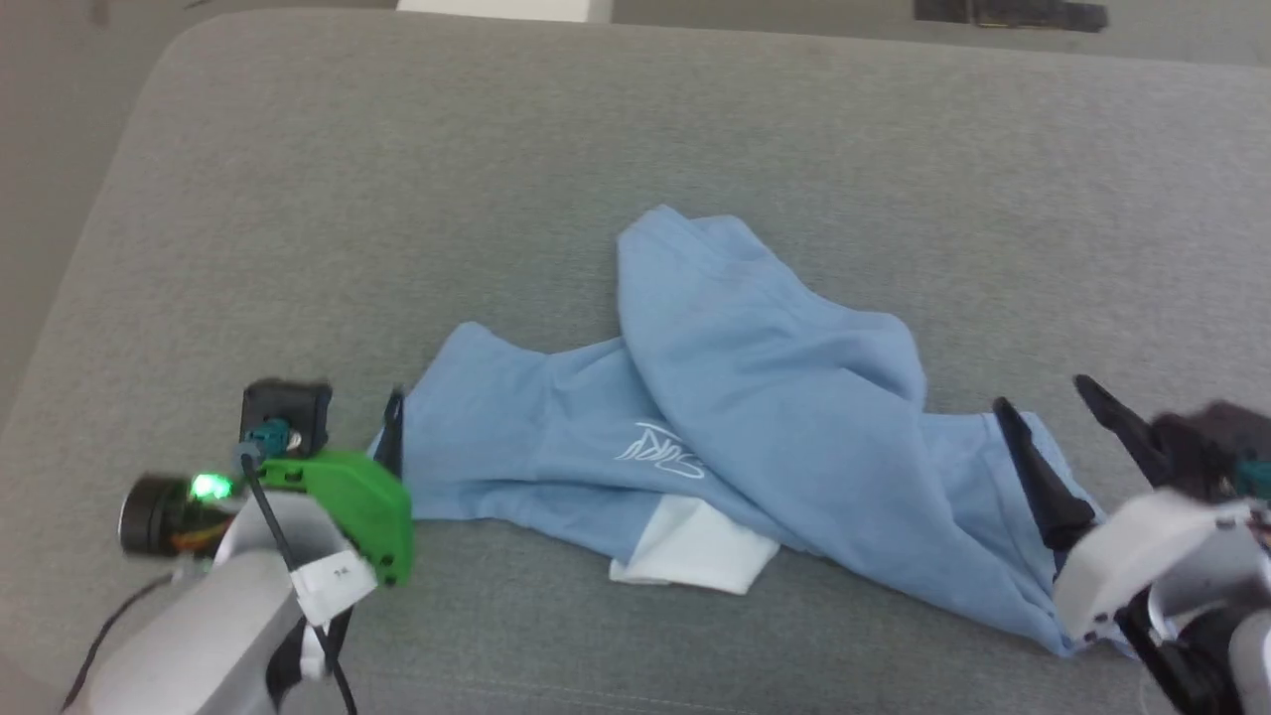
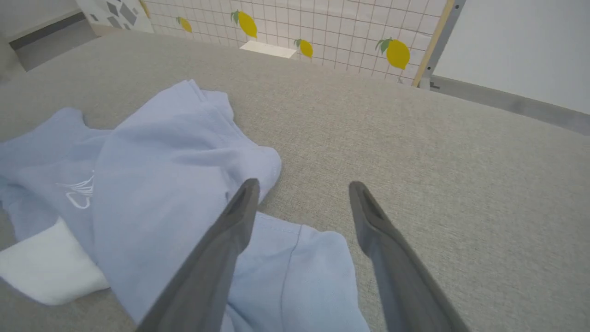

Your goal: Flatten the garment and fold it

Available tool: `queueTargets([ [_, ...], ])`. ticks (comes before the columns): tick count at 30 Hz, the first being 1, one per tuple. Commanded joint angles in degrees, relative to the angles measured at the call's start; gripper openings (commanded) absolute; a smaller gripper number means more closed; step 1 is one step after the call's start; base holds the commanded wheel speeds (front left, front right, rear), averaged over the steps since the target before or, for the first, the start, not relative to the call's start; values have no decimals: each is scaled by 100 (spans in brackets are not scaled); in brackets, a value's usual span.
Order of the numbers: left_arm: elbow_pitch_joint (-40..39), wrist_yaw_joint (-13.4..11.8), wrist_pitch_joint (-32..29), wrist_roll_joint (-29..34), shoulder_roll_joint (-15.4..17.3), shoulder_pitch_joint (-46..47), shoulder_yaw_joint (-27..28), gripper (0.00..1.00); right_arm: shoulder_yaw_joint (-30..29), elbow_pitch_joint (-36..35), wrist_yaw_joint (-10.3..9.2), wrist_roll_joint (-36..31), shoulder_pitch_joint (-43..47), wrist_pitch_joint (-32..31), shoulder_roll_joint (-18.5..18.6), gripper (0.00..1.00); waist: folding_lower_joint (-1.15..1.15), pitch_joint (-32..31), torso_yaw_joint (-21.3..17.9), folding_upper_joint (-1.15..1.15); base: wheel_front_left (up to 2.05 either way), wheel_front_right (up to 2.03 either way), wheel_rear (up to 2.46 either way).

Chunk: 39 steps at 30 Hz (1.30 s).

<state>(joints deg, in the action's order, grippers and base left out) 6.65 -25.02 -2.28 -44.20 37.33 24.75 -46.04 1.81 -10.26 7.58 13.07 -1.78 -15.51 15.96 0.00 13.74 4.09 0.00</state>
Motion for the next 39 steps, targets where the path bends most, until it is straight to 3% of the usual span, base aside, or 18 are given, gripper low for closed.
queueTargets([
  [1,-81,59,289,153,-67,171,51,100,114,-87,-9,208,-258,-302,151,100,0,14,214,0,0,0,0],
  [6,-225,174,861,464,-198,288,-25,100,585,-72,-9,993,-1042,-2026,749,100,0,142,480,0,0,0,0],
  [10,-242,212,979,556,-316,304,-130,100,758,346,-9,1352,-1663,-3259,1011,100,0,288,728,0,0,0,0],
  [13,-223,202,1023,592,-428,335,-181,100,861,722,-9,1416,-2018,-3843,1129,100,0,409,929,0,0,0,0],
  [20,-148,173,1096,627,-589,343,-259,100,1141,1499,-9,1389,-2579,-4287,1209,100,0,646,1273,0,0,0,0],
  [27,-48,166,1138,631,-675,375,-291,100,1560,1974,-9,1287,-2489,-4151,1364,100,0,768,1413,0,0,0,0],
  [28,-35,168,1143,630,-684,379,-295,100,1590,2018,-9,1273,-2456,-4095,1379,56,0,775,1416,0,0,0,0],
  [29,-22,170,1148,626,-691,380,-297,100,1621,2038,-9,1245,-2439,-4029,1398,34,0,776,1412,0,0,0,0],
  [30,-4,172,1153,622,-698,381,-299,100,1644,2045,-9,1212,-2431,-3913,1415,0,0,774,1402,0,0,0,0],
  [39,144,208,1133,529,-721,356,-306,100,1298,1464,-9,1177,-2491,-2277,1424,0,0,443,1111,0,0,0,0],
])
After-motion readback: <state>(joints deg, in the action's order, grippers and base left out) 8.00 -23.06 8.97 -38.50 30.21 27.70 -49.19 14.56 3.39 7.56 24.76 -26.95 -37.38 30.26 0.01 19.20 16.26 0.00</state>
